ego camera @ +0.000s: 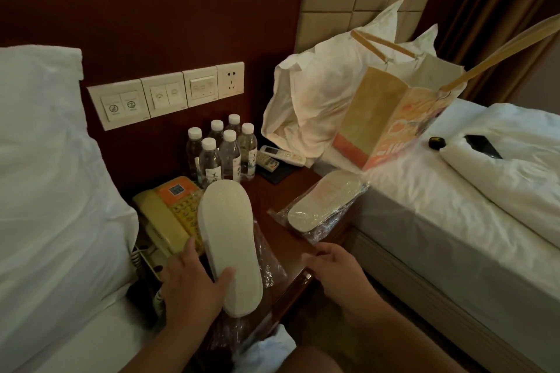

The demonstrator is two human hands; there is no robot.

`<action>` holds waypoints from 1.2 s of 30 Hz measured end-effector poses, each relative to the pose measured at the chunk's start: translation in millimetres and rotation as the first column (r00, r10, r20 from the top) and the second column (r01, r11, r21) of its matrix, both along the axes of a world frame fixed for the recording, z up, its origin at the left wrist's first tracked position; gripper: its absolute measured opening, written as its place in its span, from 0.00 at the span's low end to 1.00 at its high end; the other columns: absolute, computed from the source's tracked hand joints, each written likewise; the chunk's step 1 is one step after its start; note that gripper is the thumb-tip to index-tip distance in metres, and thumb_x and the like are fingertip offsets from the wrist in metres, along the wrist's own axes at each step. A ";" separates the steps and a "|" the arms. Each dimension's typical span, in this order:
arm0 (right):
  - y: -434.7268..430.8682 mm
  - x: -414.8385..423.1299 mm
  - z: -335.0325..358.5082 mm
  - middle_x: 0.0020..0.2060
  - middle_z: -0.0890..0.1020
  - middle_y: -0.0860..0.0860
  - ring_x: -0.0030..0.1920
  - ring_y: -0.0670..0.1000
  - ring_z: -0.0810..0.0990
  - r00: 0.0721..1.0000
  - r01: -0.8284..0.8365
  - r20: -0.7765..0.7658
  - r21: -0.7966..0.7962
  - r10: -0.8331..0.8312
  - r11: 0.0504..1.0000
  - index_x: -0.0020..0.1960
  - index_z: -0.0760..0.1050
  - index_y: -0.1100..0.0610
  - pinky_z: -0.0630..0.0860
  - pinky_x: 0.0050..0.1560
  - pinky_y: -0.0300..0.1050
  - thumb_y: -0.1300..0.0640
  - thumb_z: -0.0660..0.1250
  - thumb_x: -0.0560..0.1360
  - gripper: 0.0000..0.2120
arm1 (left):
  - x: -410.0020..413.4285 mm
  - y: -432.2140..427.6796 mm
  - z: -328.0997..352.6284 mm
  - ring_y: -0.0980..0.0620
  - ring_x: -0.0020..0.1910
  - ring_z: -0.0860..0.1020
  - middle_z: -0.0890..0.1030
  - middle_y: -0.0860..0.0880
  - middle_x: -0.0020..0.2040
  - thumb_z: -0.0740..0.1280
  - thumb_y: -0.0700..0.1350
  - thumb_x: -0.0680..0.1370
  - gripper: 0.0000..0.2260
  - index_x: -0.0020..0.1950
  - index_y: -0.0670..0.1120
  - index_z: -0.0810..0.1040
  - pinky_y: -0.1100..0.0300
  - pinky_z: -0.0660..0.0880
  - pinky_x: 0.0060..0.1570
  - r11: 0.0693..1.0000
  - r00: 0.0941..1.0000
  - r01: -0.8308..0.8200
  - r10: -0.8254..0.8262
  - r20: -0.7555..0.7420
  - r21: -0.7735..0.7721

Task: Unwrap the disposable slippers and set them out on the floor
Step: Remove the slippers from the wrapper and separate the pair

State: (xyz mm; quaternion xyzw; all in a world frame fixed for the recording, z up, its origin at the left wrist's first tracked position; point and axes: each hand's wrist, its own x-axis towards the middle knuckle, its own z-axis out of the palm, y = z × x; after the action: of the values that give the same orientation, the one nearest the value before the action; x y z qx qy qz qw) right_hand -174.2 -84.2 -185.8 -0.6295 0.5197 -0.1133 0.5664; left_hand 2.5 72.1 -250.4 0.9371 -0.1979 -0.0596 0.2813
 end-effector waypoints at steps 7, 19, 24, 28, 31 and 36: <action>-65.5 40.9 -23.7 0.52 0.78 0.54 0.51 0.56 0.78 0.961 0.275 -0.074 0.144 -0.267 0.950 0.68 0.70 0.57 0.77 0.44 0.52 0.41 0.73 0.71 0.32 | -4.6 -2.1 19.9 0.42 0.71 0.60 0.62 0.45 0.74 0.75 0.56 0.69 0.37 0.74 0.53 0.64 0.39 0.63 0.67 0.983 0.982 0.166 -0.157 0.104 -0.084; -108.7 50.1 -58.9 0.48 0.79 0.57 0.42 0.54 0.77 0.924 0.364 -0.192 0.177 -0.330 0.914 0.65 0.73 0.64 0.76 0.42 0.52 0.52 0.76 0.71 0.28 | -2.2 -14.9 23.4 0.48 0.70 0.60 0.65 0.52 0.73 0.72 0.57 0.72 0.24 0.68 0.58 0.72 0.44 0.65 0.68 0.951 0.948 0.306 -0.300 0.108 -0.044; -111.3 21.8 -59.7 0.44 0.80 0.57 0.42 0.55 0.82 0.939 0.335 -0.006 0.251 -0.344 0.908 0.55 0.77 0.61 0.83 0.40 0.51 0.65 0.68 0.73 0.11 | -10.2 -16.2 27.7 0.48 0.70 0.60 0.66 0.53 0.71 0.71 0.57 0.73 0.22 0.66 0.58 0.73 0.45 0.63 0.68 0.945 0.942 0.324 -0.317 0.112 -0.052; -104.1 7.5 -47.0 0.57 0.78 0.61 0.50 0.61 0.82 0.907 0.255 0.216 0.404 -0.362 0.879 0.54 0.74 0.60 0.84 0.43 0.57 0.68 0.65 0.75 0.09 | -26.3 -23.5 42.1 0.51 0.70 0.58 0.65 0.56 0.70 0.69 0.59 0.74 0.20 0.65 0.60 0.72 0.46 0.59 0.70 0.928 0.926 0.367 -0.358 0.117 -0.059; -94.6 -0.1 -27.2 0.55 0.80 0.62 0.49 0.62 0.83 0.898 0.223 0.293 0.339 -0.327 0.914 0.52 0.75 0.61 0.83 0.39 0.54 0.68 0.66 0.74 0.08 | -40.6 -29.5 59.2 0.52 0.71 0.58 0.64 0.57 0.70 0.68 0.59 0.74 0.19 0.65 0.61 0.72 0.48 0.59 0.70 0.911 0.913 0.405 -0.399 0.083 -0.077; -69.0 -7.4 22.7 0.41 0.82 0.56 0.39 0.56 0.84 0.904 0.239 0.352 0.059 -0.244 0.969 0.37 0.73 0.55 0.83 0.34 0.51 0.66 0.69 0.72 0.10 | -62.1 -34.4 94.6 0.56 0.69 0.64 0.65 0.58 0.68 0.68 0.58 0.75 0.21 0.67 0.61 0.69 0.54 0.67 0.66 0.847 0.864 0.477 -0.501 -0.050 -0.235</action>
State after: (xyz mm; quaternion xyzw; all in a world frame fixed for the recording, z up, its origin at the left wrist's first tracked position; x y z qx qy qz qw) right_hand -181.5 -153.2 -163.0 -0.5252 0.4831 -0.2908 0.6374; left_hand -59.6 37.7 -155.7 0.8149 -0.4199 -0.1587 0.3666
